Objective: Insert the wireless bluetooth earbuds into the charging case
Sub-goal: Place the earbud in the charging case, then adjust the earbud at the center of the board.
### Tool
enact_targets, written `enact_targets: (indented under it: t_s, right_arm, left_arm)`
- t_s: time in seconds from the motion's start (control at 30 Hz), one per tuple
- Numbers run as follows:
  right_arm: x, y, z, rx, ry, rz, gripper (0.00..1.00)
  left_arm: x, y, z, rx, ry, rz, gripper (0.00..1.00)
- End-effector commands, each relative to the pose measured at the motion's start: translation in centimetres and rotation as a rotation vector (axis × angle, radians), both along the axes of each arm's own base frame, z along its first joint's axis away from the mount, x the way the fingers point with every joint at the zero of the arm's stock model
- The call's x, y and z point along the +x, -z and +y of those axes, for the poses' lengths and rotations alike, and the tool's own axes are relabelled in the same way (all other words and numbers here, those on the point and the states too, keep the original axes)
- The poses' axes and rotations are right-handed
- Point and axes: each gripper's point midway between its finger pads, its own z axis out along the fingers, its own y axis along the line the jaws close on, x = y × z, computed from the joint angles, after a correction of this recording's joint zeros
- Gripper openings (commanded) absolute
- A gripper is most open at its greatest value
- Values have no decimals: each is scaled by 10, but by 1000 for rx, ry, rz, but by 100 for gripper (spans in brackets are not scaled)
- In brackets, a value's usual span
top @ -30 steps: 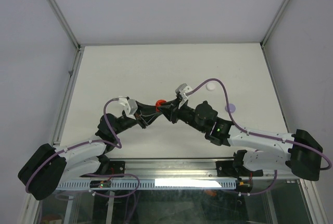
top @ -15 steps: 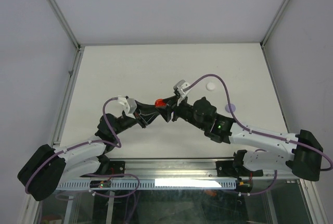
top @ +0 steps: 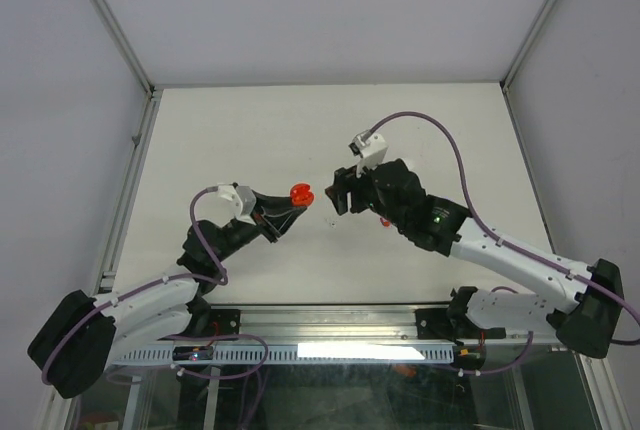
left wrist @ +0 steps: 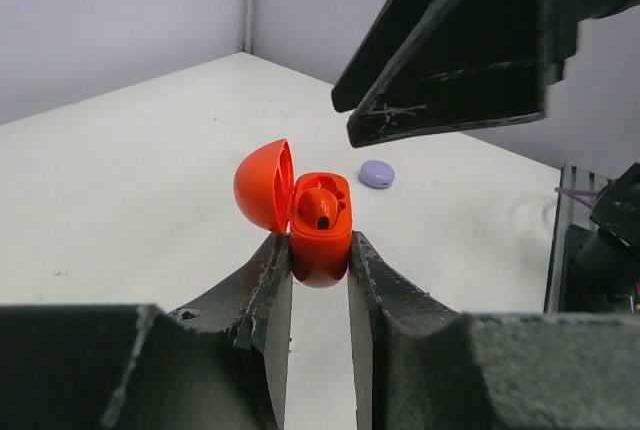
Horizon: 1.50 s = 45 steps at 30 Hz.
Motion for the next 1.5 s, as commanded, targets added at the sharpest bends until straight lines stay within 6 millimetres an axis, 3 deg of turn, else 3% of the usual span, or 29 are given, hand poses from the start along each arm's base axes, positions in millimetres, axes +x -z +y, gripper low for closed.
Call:
enact_targets:
  t_s: [0.0, 0.17, 0.33, 0.73, 1.0, 1.2, 1.47]
  right_arm:
    - [16, 42, -46, -84, 159, 192, 63]
    - [30, 96, -85, -112, 264, 367, 63]
    - [44, 131, -111, -126, 338, 458, 62]
    - [53, 189, -117, -199, 332, 588, 50]
    - [55, 208, -109, -220, 293, 630, 43]
    - [42, 222, -105, -254, 263, 683, 39]
    - [16, 214, -84, -347, 176, 683, 39]
  left_arm:
    - [2, -3, 10, -26, -61, 17, 0]
    - [4, -3, 13, -20, -81, 25, 0]
    - [3, -5, 11, -11, -70, 26, 0]
    - [2, 0, 6, 6, -43, 37, 0]
    - [0, 2, 2, 5, -20, 49, 0]
    - [0, 2, 3, 5, -22, 48, 0]
    - [-1, 1, 1, 8, -8, 44, 0]
